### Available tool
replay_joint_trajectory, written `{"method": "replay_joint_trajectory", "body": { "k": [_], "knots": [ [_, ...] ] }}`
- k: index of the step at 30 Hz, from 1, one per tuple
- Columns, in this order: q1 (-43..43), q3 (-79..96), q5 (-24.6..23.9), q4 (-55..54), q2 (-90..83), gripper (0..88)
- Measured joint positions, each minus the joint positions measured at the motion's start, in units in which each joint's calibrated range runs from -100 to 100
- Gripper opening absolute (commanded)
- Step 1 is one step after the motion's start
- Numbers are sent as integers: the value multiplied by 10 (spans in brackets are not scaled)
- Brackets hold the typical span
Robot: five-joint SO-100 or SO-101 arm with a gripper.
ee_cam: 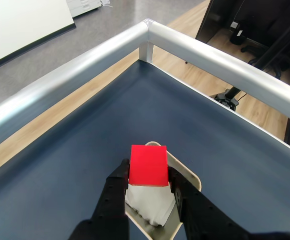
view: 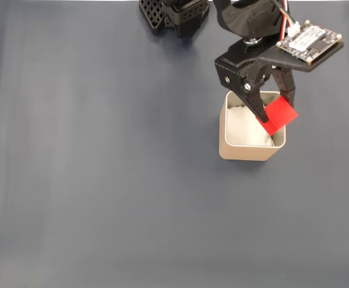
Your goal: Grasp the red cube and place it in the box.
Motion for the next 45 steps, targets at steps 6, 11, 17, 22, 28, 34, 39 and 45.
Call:
{"method": "replay_joint_trajectory", "body": {
  "k": [6,11,17,22,28,34,39,45],
  "knots": [
    [9,47,0,0,-37,56],
    [13,81,0,0,-64,56],
    [27,99,0,0,-79,54],
    [34,118,0,0,-94,54],
    [34,121,1,0,-95,54],
    [34,121,0,0,-95,76],
    [35,121,-4,-8,-95,244],
    [41,121,-11,-20,-95,389]
  ]
}}
